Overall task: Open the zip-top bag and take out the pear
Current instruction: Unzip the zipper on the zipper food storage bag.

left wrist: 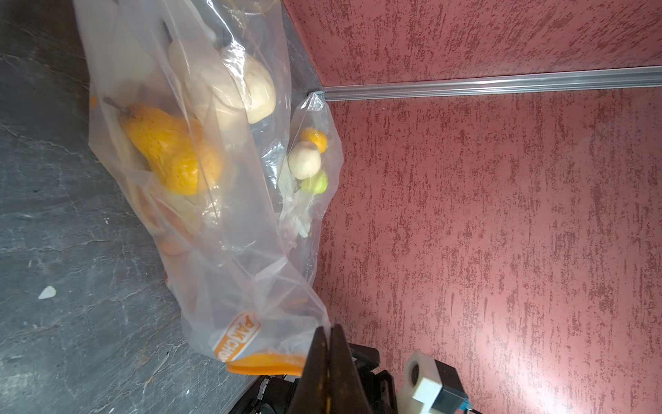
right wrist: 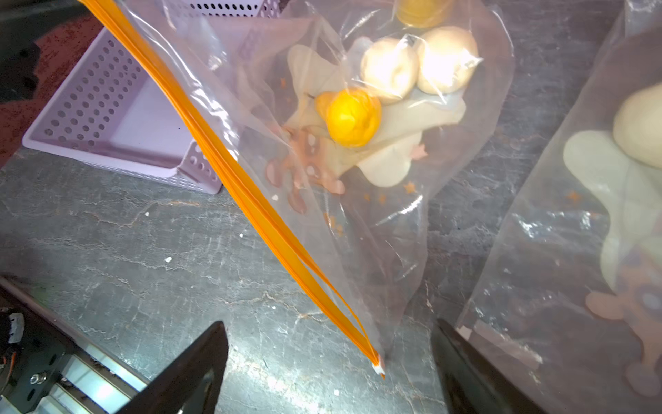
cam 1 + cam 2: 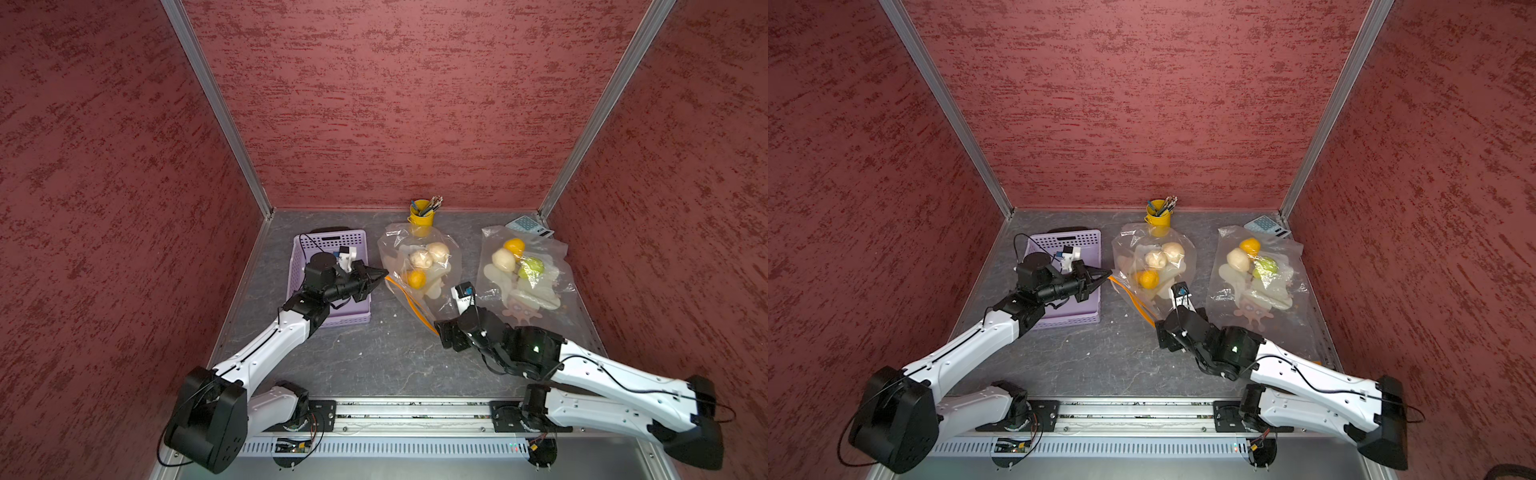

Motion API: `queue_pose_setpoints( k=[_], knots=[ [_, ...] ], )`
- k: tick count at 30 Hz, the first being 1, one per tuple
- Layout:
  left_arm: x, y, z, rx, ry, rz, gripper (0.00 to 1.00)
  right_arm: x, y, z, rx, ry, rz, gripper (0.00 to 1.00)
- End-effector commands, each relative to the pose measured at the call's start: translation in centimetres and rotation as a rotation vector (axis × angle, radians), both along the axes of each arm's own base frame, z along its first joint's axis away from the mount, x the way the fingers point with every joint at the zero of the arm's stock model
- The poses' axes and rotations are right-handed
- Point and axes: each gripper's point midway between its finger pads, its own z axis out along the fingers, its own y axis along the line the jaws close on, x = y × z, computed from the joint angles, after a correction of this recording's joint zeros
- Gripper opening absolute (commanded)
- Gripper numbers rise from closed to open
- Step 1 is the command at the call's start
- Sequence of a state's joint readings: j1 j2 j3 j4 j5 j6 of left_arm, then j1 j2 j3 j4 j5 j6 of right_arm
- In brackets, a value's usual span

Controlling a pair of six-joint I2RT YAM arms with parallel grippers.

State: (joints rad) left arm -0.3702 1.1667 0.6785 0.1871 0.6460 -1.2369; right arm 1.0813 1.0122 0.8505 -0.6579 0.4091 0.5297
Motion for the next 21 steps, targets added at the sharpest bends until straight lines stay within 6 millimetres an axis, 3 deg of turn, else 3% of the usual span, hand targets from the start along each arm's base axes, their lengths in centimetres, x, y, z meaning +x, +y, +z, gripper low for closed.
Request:
queue_pose_setpoints(
  k=[1, 5, 10, 14, 21],
  knots=[
    [-0.2, 0.0, 0.4, 0.011, -0.046, -0.002, 0.0, 0.9, 2.2, -1.6, -0.118, 0.015, 0.095, 0.85],
    [-0.4, 0.1, 0.1, 0.02, -0.045, -0.001, 0.0, 2.5, 2.8, -2.9, -0.173, 0.045, 0.054, 0.76],
    [-0.8, 0.2, -0.3, 0.028, -0.037, -0.005, 0.0, 3.5, 3.0, -1.9, -0.15, 0.02, 0.041, 0.68],
    [-1.0, 0.3, -0.5, 0.029, -0.038, -0.003, 0.0, 3.8, 2.6, -2.6, -0.171, 0.039, 0.039, 0.57],
    [-1.2, 0.3, -0.6, 0.029, -0.037, -0.005, 0.0, 4.1, 2.7, -4.3, -0.203, 0.06, 0.031, 0.52]
  ],
)
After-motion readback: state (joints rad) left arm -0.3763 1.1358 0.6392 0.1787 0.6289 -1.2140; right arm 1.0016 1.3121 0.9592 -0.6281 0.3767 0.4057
